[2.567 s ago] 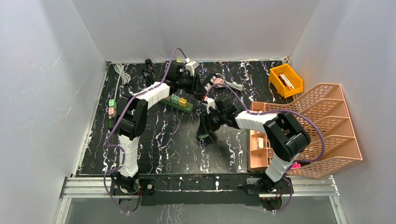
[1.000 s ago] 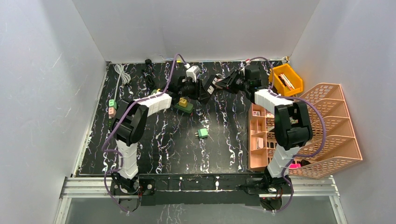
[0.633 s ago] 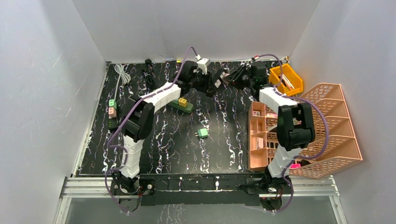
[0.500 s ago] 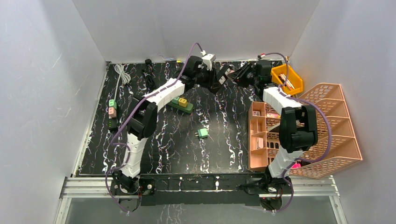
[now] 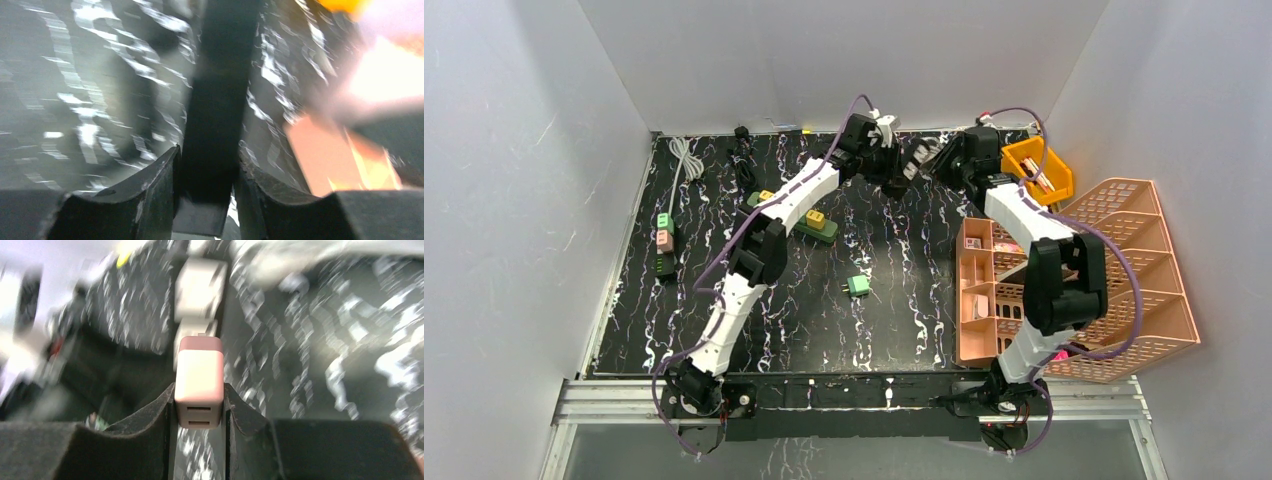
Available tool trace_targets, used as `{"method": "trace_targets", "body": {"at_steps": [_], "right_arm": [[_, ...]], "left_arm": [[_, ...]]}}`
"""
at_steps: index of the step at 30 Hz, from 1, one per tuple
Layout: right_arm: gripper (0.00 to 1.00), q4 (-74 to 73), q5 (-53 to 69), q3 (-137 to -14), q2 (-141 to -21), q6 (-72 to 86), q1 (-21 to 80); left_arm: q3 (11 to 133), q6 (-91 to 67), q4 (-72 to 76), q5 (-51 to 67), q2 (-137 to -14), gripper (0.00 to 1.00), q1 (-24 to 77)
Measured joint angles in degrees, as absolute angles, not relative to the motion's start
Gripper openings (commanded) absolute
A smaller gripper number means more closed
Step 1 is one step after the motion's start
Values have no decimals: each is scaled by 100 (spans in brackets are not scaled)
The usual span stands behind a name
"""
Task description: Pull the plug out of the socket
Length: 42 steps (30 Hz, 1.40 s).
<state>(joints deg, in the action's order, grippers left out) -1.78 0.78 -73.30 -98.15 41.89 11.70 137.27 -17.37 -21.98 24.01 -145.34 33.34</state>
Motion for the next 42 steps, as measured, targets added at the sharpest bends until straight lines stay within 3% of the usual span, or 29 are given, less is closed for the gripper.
{"method": "trace_targets", "body": {"at_steps": [4, 8, 14, 16, 19, 22, 23, 28, 34, 42], "right_arm": [[0, -123, 1295, -6593, -9083, 4010, 1413], [0, 1072, 3144, -5813, -8565, 4303, 1566], [0, 1282, 3653, -5631, -8503, 4139, 1468], [0, 1162, 3607, -5631, -8447, 3994, 1463], [0, 937, 3483, -5631, -8394, 3795, 1461], [0, 705, 3310, -5631, -8394, 3583, 1468], [0, 589, 3223, -5631, -8394, 3489, 1485], [0, 104, 2637, -5636, -8407, 2952, 1815], [0, -150, 2270, -5900, -8919, 2394, 3033], [0, -128, 2381, -6731, -10252, 2300, 4285]], "left_arm": [[13935, -2084, -1946, 1269, -14940, 0, 3157], [13863, -2292, -1704, 937, -15318, 0, 2729], [13812, -2390, -1243, 893, -15345, 0, 2394], [13815, -2410, -1092, 1044, -15377, 23, 2390], [13933, -2495, -766, 1511, -15565, 66, 2408], [13959, -2488, -637, 1791, -15699, 96, 2410], [13957, -2502, -510, 1892, -15712, 98, 2392], [13736, -2309, -515, 2025, -15537, 98, 2311], [13074, -2110, -862, 2377, -14737, 98, 1806], [11487, -1756, -893, 2373, -11887, 98, 867]]}}
